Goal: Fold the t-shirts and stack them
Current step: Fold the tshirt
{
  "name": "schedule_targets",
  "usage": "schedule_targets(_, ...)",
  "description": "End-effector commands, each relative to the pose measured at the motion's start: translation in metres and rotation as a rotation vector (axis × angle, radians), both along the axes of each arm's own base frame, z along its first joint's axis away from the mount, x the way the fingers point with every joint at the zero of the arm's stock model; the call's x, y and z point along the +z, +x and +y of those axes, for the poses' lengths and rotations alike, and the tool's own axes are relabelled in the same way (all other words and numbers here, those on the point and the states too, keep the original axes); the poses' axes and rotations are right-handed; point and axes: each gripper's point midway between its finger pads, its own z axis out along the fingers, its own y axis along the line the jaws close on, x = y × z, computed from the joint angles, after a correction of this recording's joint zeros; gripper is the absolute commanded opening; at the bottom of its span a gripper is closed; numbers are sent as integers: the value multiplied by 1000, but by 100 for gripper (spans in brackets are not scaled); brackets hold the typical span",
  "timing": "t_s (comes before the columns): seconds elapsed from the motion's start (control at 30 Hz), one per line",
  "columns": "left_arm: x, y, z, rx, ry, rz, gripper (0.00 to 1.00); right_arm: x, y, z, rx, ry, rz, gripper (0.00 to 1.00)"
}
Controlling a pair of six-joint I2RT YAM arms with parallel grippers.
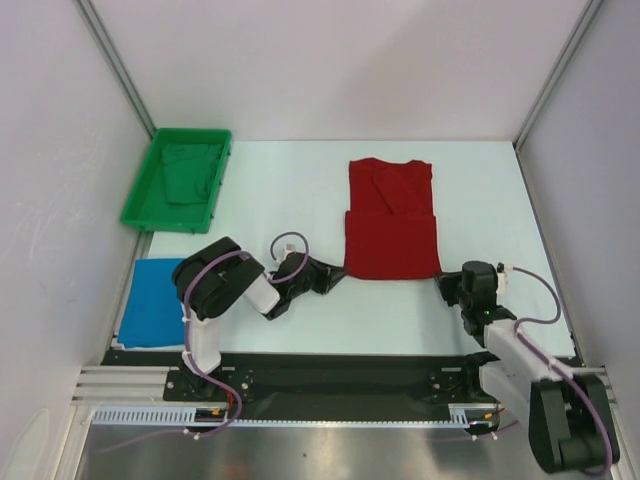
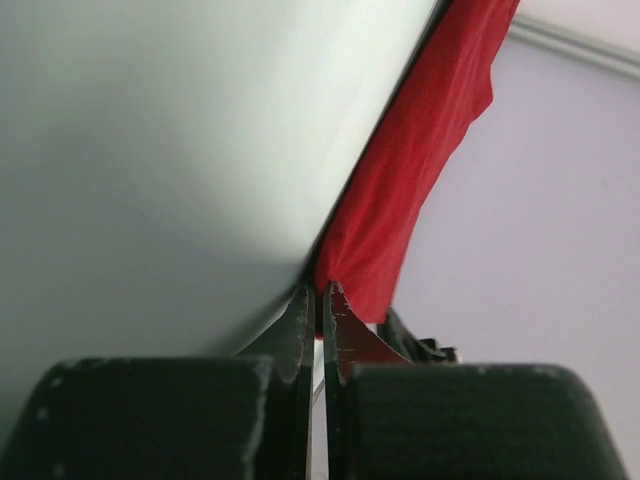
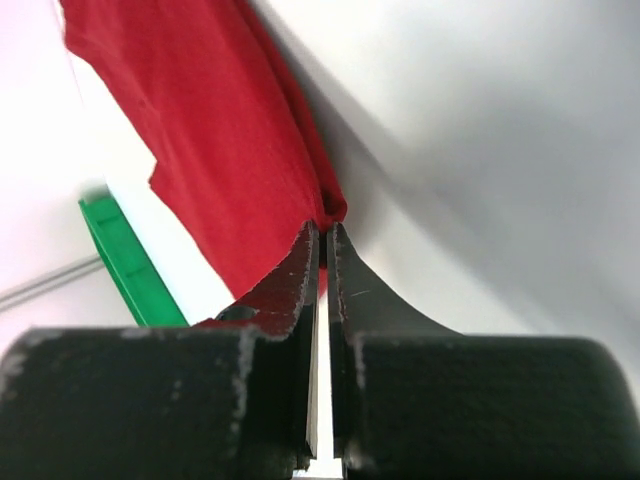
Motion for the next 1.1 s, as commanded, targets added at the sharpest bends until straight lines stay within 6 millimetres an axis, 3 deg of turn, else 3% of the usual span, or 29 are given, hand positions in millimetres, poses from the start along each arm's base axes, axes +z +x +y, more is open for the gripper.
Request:
schedule_targets(0.0, -15, -42, 4, -85, 44, 77, 0, -21, -39, -9, 20, -69, 136, 0)
schedule_targets(0.03, -12, -45, 3, -91, 38, 74, 0, -11, -40, -9, 25, -69, 96, 0)
schedule_targets(0.1, -6, -58, 0, -118, 25, 71, 0, -13, -54, -8, 34, -60, 131, 0)
schedule_targets(0.17, 0, -71, -3, -142, 20, 63, 1, -2, -58, -6, 49, -54, 91, 0)
schedule_targets(0.2, 12, -73, -4, -142, 5, 40, 0, -6, -69, -7, 54, -56, 129, 0)
schedule_targets(0.5, 43, -113, -5, -205, 26, -3, 0, 22, -97, -3, 110, -57, 83, 0)
schedule_targets(0.73, 57, -128, -6, -237, 0, -18, 0, 53, -98, -2, 163, -98, 12, 0)
schedule_targets(0.8, 55, -127, -3, -238, 34, -14, 0, 59, -91, -1, 188, -123, 5, 0)
schedule_targets(0.87, 68, -115, -7, -258, 45, -54, 0, 80, -75, 2, 204, -137, -59, 0)
schedule_targets(0.9, 71, -109, -5, -255, 54, -58, 0, 75, -68, 3, 229, -163, -27, 0)
schedule_targets(0.93, 81, -91, -4, -230, 44, -78, 0, 76, -60, 5, 241, -171, -18, 0)
schedule_targets(0.97, 85, -82, -2, -228, 53, -98, 0, 96, -43, 9, 253, -173, -80, 0)
schedule_targets(1.0, 85, -76, -1, -235, 64, -92, 0, 99, -33, 10, 265, -178, -86, 0)
schedule_targets(1.03, 99, -53, 2, -213, 67, -130, 0, 86, -22, 10, 279, -196, -21, 0)
schedule_targets(1.07, 101, -43, 3, -211, 72, -130, 0, 112, -4, 18, 311, -185, -92, 0)
